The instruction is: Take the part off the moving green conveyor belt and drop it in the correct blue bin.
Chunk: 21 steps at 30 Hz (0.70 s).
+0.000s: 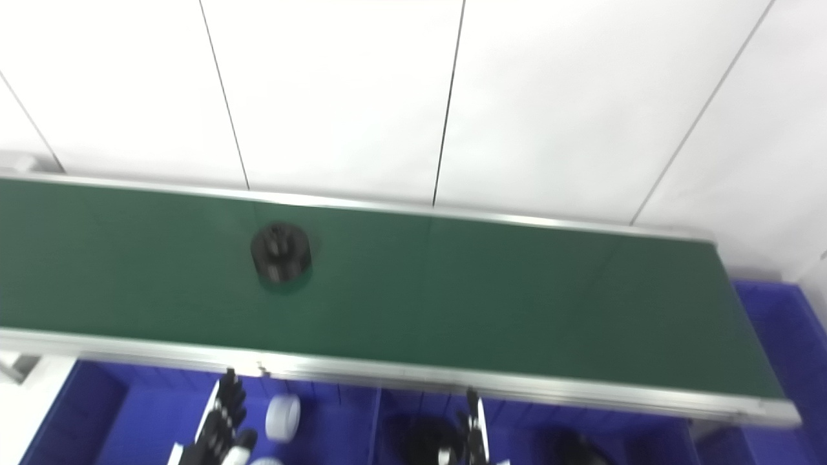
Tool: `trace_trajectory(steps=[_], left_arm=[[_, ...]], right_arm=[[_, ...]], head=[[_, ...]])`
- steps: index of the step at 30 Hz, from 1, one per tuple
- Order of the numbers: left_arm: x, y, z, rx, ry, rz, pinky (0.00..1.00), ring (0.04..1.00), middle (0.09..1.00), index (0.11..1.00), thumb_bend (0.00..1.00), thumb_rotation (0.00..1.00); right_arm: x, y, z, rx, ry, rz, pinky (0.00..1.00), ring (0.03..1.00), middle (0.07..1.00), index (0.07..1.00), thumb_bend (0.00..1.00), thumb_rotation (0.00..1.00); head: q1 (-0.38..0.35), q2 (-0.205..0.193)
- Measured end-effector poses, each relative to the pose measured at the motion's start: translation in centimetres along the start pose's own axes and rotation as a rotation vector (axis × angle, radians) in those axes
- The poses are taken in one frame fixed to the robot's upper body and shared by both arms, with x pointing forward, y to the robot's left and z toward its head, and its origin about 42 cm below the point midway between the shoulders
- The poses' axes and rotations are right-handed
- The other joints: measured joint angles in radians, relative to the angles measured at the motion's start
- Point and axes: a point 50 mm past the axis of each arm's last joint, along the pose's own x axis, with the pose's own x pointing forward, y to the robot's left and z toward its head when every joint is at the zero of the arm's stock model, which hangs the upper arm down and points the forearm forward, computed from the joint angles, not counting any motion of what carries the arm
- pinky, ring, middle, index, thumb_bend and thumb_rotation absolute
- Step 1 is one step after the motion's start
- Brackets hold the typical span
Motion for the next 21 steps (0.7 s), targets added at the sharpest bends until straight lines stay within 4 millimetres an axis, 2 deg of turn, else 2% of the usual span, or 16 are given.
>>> trace_trajectory(steps=[2, 4, 6, 10, 12, 15, 16, 18, 21], left_arm=[[0.1, 0.0, -0.1, -0.001, -0.002, -0.001, 1.00, 1.000, 1.000, 1.000, 0.56, 0.67], [0.4, -0.1, -0.1, -0.002, -0.009, -0.003, 1.00, 1.000, 1.000, 1.000, 0.55, 0.67], [0.6, -0.2, -0.1, -0.004, -0.016, -0.004, 1.00, 1.000, 1.000, 1.000, 0.54, 0.65], [1.0, -0.6, -0.3, -0.013, -0.013, -0.006, 1.00, 1.000, 1.000, 1.000, 0.58, 0.67], [1.2, -0.8, -0.4, -0.018, -0.012, -0.006, 1.00, 1.000, 1.000, 1.000, 0.56, 0.69], [1.4, -1.0, -0.3, -0.021, -0.017, -0.002, 1.00, 1.000, 1.000, 1.000, 0.56, 0.69], [1.4, -1.0, -0.3, -0.020, -0.018, 0.001, 1.00, 1.000, 1.000, 1.000, 0.54, 0.67], [1.4, -0.9, -0.3, -0.021, -0.018, 0.004, 1.00, 1.000, 1.000, 1.000, 0.55, 0.66], [1.7, -1.1, -0.1, -0.025, -0.024, -0.001, 1.00, 1.000, 1.000, 1.000, 0.56, 0.66]], right_arm=[[0.1, 0.0, 0.0, 0.003, 0.000, 0.001, 0.94, 0.952, 0.994, 1.000, 0.62, 1.00], [0.1, 0.0, 0.0, 0.010, 0.004, -0.002, 0.97, 0.966, 0.999, 1.000, 0.67, 0.98], [0.1, -0.1, -0.1, 0.013, 0.006, -0.005, 0.96, 0.961, 0.993, 1.000, 0.69, 0.95], [0.4, -0.1, 0.8, -0.071, -0.067, -0.010, 0.93, 0.937, 0.970, 1.000, 0.71, 0.77], [0.8, -1.2, 0.9, -0.186, -0.117, 0.010, 0.90, 0.930, 0.966, 0.996, 0.73, 0.72], [2.2, -4.6, 3.0, -0.367, -0.206, 0.006, 0.88, 0.935, 0.961, 0.988, 0.78, 0.67], [2.6, -5.3, 4.1, -0.419, -0.241, 0.011, 0.83, 0.920, 0.952, 0.982, 0.82, 0.64], [3.6, -6.1, 6.4, -0.498, -0.292, 0.013, 0.77, 0.886, 0.936, 0.978, 0.88, 0.61], [5.4, -6.4, 8.7, -0.571, -0.336, 0.045, 0.74, 0.871, 0.924, 0.960, 0.94, 0.58]], head=[[-0.006, -0.006], [-0.011, -0.015], [-0.011, -0.018], [-0.020, -0.020], [-0.020, -0.018], [-0.023, -0.005], [-0.026, 0.004], [-0.026, 0.005], [-0.044, 0.030]])
